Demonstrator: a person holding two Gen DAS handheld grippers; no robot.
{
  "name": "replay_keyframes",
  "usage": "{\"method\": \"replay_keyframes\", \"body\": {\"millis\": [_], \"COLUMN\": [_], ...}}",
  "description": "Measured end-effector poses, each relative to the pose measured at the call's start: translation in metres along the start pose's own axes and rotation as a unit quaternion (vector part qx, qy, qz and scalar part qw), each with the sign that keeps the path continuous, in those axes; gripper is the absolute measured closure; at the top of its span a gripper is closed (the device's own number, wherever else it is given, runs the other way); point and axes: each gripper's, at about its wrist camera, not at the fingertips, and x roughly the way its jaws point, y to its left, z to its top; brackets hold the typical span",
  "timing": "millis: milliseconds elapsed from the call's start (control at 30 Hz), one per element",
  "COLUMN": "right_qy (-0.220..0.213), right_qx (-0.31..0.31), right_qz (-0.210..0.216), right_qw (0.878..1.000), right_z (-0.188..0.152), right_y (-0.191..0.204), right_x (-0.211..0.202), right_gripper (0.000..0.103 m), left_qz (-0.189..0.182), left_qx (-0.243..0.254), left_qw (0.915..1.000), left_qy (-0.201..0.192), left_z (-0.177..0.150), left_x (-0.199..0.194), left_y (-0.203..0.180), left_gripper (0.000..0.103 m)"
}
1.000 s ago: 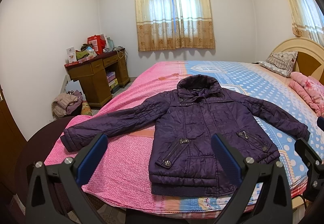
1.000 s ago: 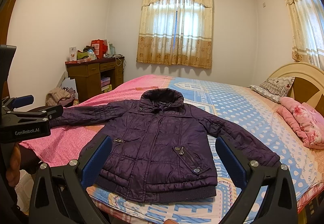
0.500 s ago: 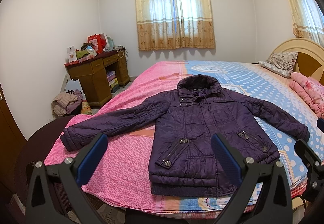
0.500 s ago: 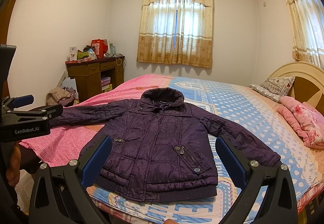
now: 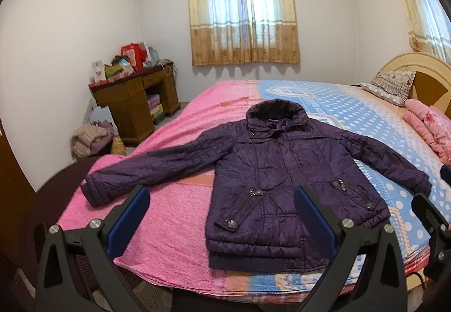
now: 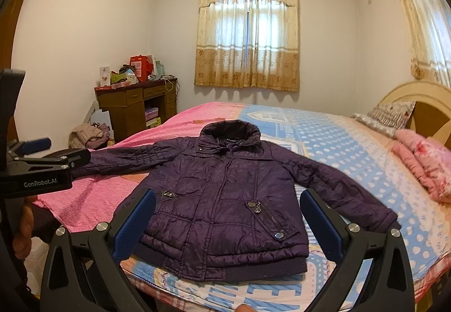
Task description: Fold large clothes
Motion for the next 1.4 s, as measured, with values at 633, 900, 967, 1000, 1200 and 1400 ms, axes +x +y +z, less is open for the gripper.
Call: {"method": "replay_keyframes", "body": {"millis": [633,900,967,1000,1200,1400], "right_qy": [0.116,0.138,0.128,0.121,0.097,0.138], "right_qx": [0.172,0.229,0.275,0.3,0.385,0.429], "right_qz": [-0.146,-0.208,-0.195,-0.184,-0.171,-0.13], "right_qw": [0.967,0.941,0.933,0.928,0.902,0.883], "right_z": [-0.078,-0.099,-0.104,-0.106,-0.115,-0.132], "right_y": [-0.193,-0.288,-0.314,-0.326,-0.375,-0.395], "right_x": [0.085,0.09,0.086,0.081,0.081,0.117], "right_gripper": [0.001,0.001,0.001,0.001,0.001,0.016], "left_qz": [-0.018,-0.013,-0.006,-0.004,0.018,0.037], "left_qx": [0.055,0.077,0.084,0.086,0.094,0.076], "left_qw": [0.9961,0.9933,0.9926,0.9926,0.9922,0.9922], "left_qy": [0.066,0.086,0.087,0.086,0.081,0.091], "left_z": [-0.025,-0.023,-0.021,-0.02,-0.013,-0.011], "left_x": [0.1,0.148,0.159,0.164,0.188,0.206], "left_y": [-0.045,-0.061,-0.063,-0.063,-0.061,-0.048], "left_gripper": [0.0,0.0,0.0,0.0,0.0,0.0]}}
